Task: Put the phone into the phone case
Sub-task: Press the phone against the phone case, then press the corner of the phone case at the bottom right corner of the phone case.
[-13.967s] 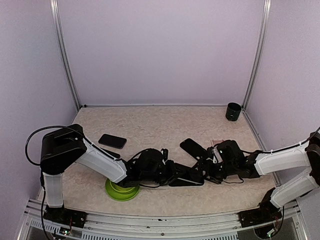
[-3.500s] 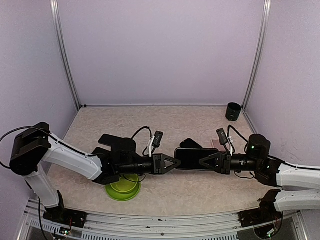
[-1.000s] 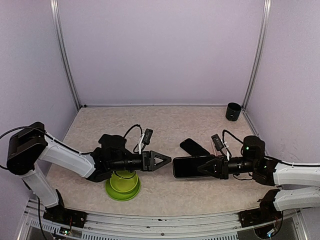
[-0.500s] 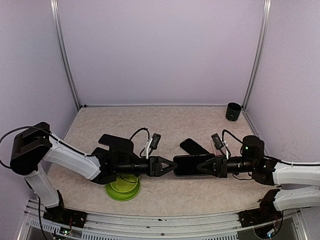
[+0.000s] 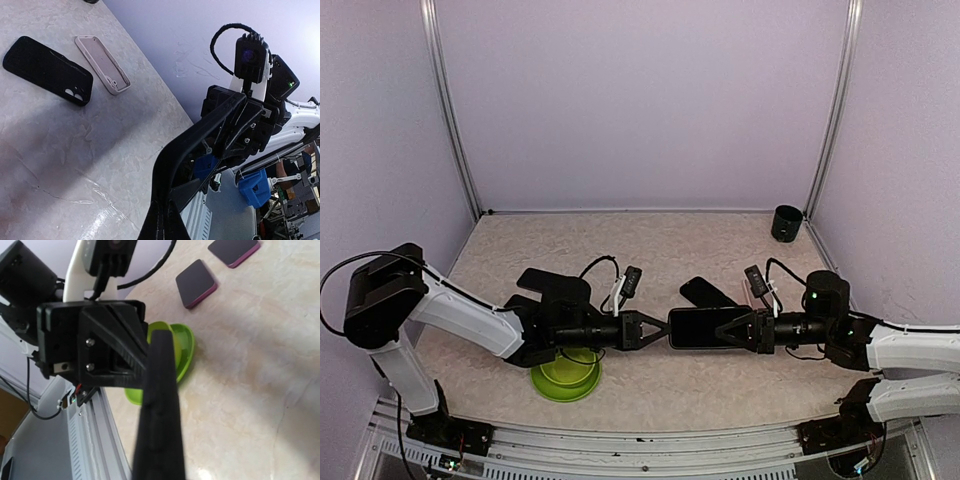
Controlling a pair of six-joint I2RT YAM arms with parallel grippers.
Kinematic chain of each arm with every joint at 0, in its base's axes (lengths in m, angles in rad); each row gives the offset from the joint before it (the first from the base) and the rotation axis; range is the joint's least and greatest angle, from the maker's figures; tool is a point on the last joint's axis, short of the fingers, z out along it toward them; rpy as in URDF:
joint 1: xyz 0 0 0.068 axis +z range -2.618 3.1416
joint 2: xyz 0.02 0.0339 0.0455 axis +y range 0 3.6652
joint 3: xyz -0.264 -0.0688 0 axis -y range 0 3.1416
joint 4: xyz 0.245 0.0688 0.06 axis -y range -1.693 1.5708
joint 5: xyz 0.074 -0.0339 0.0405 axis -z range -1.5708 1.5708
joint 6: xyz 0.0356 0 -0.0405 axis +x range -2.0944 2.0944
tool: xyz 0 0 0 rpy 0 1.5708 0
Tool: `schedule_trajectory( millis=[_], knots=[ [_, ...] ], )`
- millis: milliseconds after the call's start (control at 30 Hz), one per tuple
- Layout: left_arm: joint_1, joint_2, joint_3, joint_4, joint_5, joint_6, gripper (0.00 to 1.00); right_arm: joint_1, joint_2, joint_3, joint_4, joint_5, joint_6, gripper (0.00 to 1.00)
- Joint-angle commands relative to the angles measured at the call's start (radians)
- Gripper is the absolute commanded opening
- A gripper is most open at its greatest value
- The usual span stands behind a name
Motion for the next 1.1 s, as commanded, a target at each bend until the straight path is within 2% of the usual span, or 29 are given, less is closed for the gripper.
schedule_trajectory(
  millis=[0,367,467,633,733,867,1067],
  knots=[
    [0.009,0.011,-0.011,0.085,0.036,-0.013,0.0,-0.004,-0.018,0.046,0.059,-0.02,-0.003,0.0],
    [0.043,0.005,-0.068,0.144,0.043,-0.056,0.0,-0.016,-0.016,0.046,0.059,-0.025,0.004,0.0],
    [0.043,-0.003,-0.068,0.138,0.05,-0.05,0.09,-0.022,-0.016,0.047,0.057,-0.017,0.013,0.0],
    [0.025,-0.006,-0.048,0.096,0.053,-0.016,0.29,-0.024,-0.017,0.063,0.048,0.011,0.031,0.0],
    [0.012,-0.008,-0.029,0.074,0.046,0.003,0.36,-0.025,-0.007,0.074,0.044,0.018,0.039,0.0],
    [0.004,0.005,-0.013,0.065,0.05,0.009,0.39,-0.026,0.0,0.084,0.048,0.03,0.055,0.0],
    [0.005,0.022,-0.002,0.074,0.053,-0.001,0.38,-0.027,0.003,0.094,0.067,0.011,0.07,0.0]
  ],
)
